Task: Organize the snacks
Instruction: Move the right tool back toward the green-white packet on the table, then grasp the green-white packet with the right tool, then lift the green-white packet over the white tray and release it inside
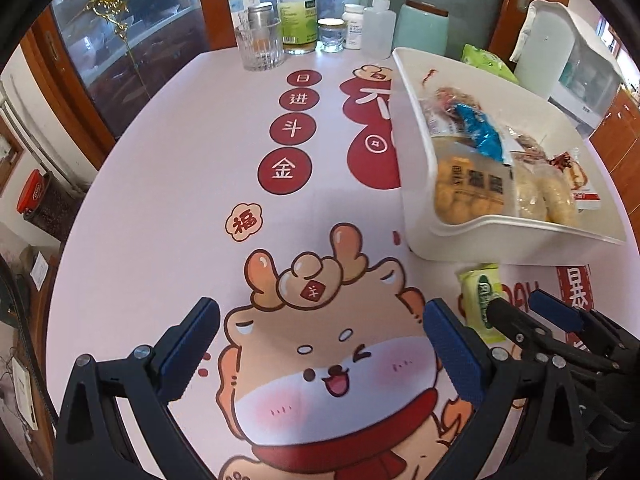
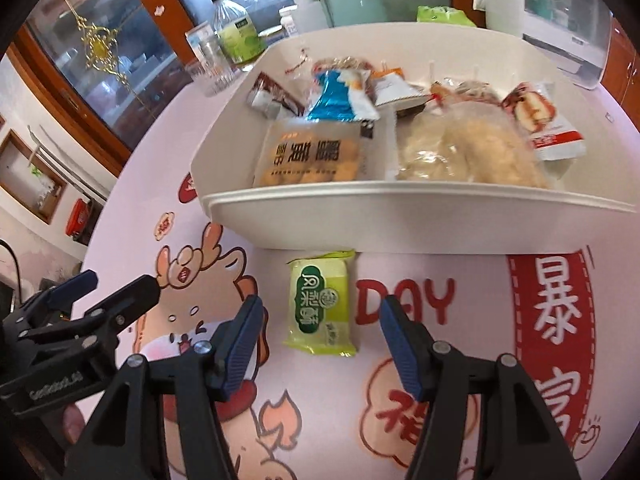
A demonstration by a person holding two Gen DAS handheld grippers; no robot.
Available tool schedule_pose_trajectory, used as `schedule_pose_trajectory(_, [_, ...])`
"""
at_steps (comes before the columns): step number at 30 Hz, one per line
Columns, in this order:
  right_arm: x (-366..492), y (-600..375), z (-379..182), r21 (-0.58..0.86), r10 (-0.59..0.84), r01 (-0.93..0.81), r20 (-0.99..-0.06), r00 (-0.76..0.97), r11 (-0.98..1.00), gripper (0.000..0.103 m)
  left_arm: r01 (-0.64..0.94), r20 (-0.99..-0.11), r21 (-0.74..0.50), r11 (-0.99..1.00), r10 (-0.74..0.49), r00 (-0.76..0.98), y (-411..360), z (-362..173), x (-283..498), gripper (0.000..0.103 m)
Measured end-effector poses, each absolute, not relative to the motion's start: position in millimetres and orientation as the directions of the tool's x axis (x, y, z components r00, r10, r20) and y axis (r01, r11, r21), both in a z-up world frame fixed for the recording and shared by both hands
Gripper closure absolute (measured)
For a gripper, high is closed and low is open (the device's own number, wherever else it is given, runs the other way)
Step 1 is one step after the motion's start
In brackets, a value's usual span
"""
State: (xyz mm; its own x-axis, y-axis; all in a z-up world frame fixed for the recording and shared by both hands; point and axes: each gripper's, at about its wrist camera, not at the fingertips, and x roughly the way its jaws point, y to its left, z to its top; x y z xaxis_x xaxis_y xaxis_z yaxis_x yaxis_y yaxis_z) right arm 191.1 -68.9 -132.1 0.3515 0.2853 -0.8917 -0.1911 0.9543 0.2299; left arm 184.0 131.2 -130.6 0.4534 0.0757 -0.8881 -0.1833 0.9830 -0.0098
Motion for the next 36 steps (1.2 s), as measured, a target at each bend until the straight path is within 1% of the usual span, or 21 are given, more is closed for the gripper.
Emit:
schedule_pose_trajectory(8, [200, -55, -161, 0.150, 0.189, -0.135, -0.915, 0.356, 0.979, 0.041, -0.191, -0.895, -0.026, 0.981, 0.062, 0.441, 140, -152, 199, 0.002])
schedule_pose_trajectory(13, [193, -49, -161, 0.090, 0.139, -0.139, -0.907, 0.397, 0.986, 0.042, -0.177, -0.904, -0.008, 0.984, 0.068, 0.421, 136, -162, 206, 0.002])
schedule_pose_trajectory(14, [193, -48, -160, 0.083, 0.133, -0.141, -0.907, 0.400, 0.987, 0.044, -0.176, -0.905, -0.007, 0.984, 0.069, 0.419, 135, -163, 207, 0.002])
schedule_pose_trajectory(16, [191, -46, -159, 0.055, 0.108, -0.140, -0.904, 0.413, 0.989, 0.051, -0.174, -0.907, -0.006, 0.985, 0.068, 0.417, 134, -164, 206, 0.002])
schedule_pose_trajectory(18, [189, -47, -159, 0.027, 0.084, -0.138, -0.903, 0.422, 0.990, 0.065, -0.172, -0.906, -0.005, 0.985, 0.068, 0.417, 132, -164, 206, 0.002])
schedule_pose_trajectory(23, [186, -60, -159, 0.075, 0.123, -0.130, -0.903, 0.411, 0.989, 0.066, -0.174, -0.903, 0.008, 0.985, 0.082, 0.422, 130, -160, 204, 0.002])
schedule_pose_trajectory(36, [158, -96, -154, 0.112, 0.150, -0.120, -0.913, 0.379, 0.986, 0.066, -0.147, -0.905, 0.015, 0.989, 0.076, 0.418, 97, -149, 174, 0.002])
